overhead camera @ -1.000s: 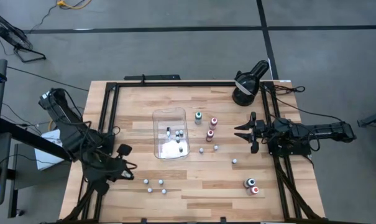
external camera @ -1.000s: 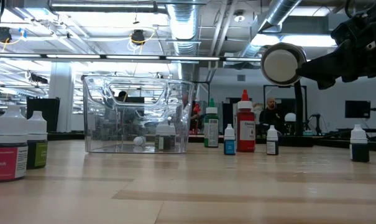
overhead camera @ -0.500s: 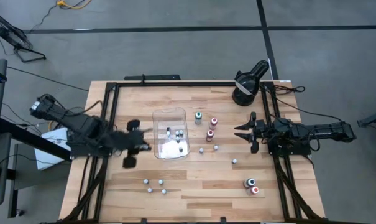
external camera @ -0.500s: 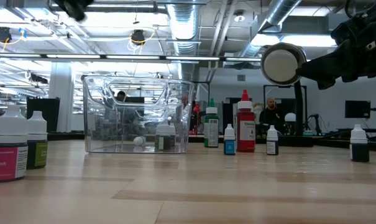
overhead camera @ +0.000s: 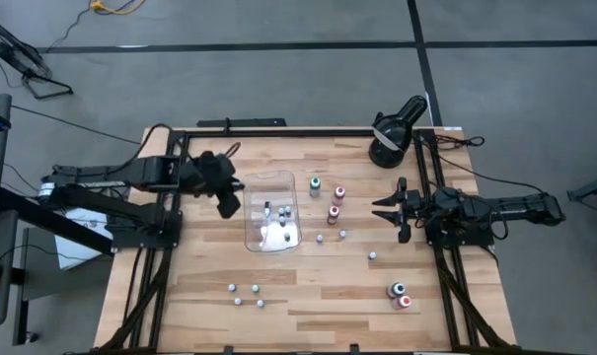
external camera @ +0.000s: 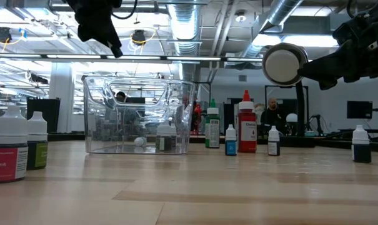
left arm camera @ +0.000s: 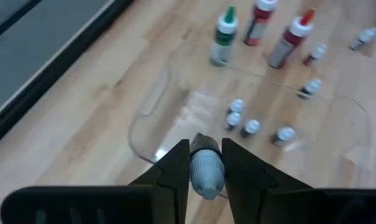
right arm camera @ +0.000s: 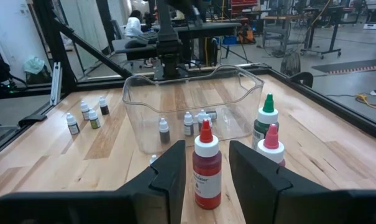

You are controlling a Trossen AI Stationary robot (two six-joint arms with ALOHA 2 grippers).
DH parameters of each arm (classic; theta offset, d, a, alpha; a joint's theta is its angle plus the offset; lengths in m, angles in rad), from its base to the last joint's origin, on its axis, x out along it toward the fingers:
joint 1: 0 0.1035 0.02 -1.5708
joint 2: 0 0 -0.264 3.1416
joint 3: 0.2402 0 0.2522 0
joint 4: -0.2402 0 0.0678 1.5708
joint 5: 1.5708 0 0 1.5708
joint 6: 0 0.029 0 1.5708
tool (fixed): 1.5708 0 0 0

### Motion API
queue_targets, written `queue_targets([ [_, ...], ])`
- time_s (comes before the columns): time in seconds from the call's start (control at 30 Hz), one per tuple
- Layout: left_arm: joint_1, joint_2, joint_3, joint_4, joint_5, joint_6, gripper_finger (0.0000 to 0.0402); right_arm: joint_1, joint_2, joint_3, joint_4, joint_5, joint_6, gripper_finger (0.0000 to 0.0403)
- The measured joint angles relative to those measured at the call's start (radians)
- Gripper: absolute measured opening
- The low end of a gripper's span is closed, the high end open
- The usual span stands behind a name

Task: Pick & Place food coloring
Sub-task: Put the small black food coloring bottle into the transparent bin

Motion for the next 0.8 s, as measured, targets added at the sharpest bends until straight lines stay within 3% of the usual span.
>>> queue_targets([
  [0.17,0.051,0.004,0.0,0.002,-0.001,-0.001,0.0074,0.0,0.0,0.0,0.0,0.0,0.0,0.0113],
  [0.33,0.059,0.091,0.002,0.08,0.028,-0.001,0.0074,0.0,0.0,0.0,0.0,0.0,0.0,0.0113],
  [0.8,0.101,0.559,0.221,0.133,0.195,0.153,0.0074,0.0,0.0,0.0,0.0,0.0,0.0,0.0113],
])
